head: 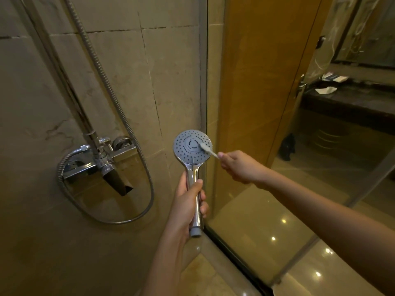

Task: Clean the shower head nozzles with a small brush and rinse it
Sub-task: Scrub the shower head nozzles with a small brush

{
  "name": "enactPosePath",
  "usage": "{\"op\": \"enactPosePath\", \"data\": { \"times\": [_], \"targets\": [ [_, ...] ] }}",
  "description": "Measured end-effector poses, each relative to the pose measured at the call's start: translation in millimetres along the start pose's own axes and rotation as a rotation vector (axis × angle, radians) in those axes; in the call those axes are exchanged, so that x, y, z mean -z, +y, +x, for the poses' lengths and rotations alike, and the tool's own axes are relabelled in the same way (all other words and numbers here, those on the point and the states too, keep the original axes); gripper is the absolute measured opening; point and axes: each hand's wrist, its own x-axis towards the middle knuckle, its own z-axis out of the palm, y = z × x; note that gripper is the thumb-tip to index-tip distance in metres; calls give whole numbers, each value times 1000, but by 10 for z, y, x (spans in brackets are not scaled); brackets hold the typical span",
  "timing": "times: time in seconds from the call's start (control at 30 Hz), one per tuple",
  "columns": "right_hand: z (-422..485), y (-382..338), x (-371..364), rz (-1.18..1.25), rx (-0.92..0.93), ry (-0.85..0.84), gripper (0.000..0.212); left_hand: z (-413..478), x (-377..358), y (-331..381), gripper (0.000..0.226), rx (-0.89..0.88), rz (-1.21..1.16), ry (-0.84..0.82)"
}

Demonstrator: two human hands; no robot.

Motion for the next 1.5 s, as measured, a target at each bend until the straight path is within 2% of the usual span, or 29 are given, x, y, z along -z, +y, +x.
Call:
{"op": "enactPosePath", "data": {
  "times": [0.17,0.27,0.4,0.5,0.63,0.73,0.87,0.97,1.1,1.17,1.23,1.4,1.5],
  "targets": [
    [-71,53,-24,115,-50,-70,42,2,6,-7,31,-13,14,13],
    [-71,69,-65,169,-42,-171,42,4,-21,1,33,-12,4,5],
    [-5,116,-40,294,-114,-108,43,14,-63,-7,31,-3,-12,-1],
    [15,150,-51,271,-113,-142,43,-2,-58,-9,31,-9,-1,11],
    [-1,192,-38,341,-170,-80,44,-32,-61,-39,35,-12,11,31],
    [-37,189,-122,289,-127,-182,44,-23,-45,-2,37,-27,15,49],
    [-46,163,-86,345,-175,-119,44,-31,-38,-10,36,-17,21,50],
    [-63,172,-121,273,-142,-214,44,-63,-20,-6,34,-18,19,50],
    [-58,154,-86,349,-192,-130,45,-69,-45,-36,31,2,24,42],
    [-86,135,-108,300,-142,-187,45,-75,-36,-29,29,4,22,32],
    [-130,95,-101,253,-98,-243,42,-68,-15,-22,29,1,17,27],
    [-168,-53,172,356,-89,-268,25,-57,6,21,30,-11,11,1],
    [-197,-35,249,242,-31,-258,19,-66,39,28,31,-10,-5,12]
  ]
}}
